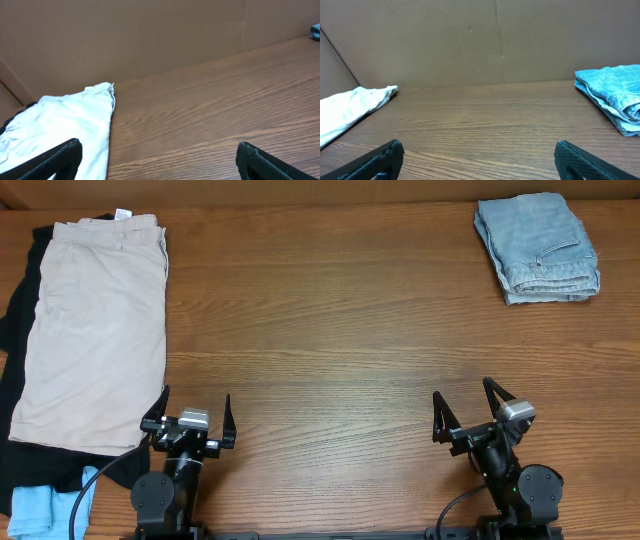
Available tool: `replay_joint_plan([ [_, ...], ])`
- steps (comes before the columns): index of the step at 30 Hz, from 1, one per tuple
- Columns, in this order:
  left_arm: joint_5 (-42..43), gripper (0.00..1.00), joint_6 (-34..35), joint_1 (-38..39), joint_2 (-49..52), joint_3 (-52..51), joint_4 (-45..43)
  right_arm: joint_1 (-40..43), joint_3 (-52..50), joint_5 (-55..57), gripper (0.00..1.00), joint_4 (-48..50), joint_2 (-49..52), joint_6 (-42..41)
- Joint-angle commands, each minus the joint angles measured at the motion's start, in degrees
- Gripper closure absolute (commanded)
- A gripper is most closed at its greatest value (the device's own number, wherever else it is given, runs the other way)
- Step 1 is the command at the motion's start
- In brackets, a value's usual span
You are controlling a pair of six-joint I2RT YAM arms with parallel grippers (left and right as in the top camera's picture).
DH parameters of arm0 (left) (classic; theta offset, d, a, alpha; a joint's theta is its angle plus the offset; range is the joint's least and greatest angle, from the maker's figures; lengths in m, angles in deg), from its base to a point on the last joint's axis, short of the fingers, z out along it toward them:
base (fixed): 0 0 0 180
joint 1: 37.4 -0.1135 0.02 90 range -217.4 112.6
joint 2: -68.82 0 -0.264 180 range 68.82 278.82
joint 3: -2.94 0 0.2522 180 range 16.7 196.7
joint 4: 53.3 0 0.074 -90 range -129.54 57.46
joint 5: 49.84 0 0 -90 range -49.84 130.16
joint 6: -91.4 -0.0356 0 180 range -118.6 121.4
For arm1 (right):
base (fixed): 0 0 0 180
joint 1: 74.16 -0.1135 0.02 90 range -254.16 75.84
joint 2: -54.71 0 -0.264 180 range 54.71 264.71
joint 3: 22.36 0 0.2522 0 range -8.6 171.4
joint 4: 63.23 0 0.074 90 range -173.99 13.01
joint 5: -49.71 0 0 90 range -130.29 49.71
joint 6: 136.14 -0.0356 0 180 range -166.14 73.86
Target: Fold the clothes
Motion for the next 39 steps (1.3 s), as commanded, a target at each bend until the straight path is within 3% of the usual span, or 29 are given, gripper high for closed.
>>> replay_joint_plan([
  [1, -0.6, 0.0, -0.9, -0.3, -0.6, -0.4, -0.1, -0.3, -0.6, 0.0, 0.0, 0.3, -0.5, 0.2],
  [33, -0.8, 0.0, -1.1, -0.3, -0.6, -0.4, -0.1, -0.3, -0.6, 0.0, 0.0, 0.3, -0.5, 0.2],
  [39, -0.8, 0.0, -0.5, -0.2, -0.6, 3.3, 2.1, -0.3, -0.6, 6.2, 0.0, 4.3, -0.5, 1.5],
])
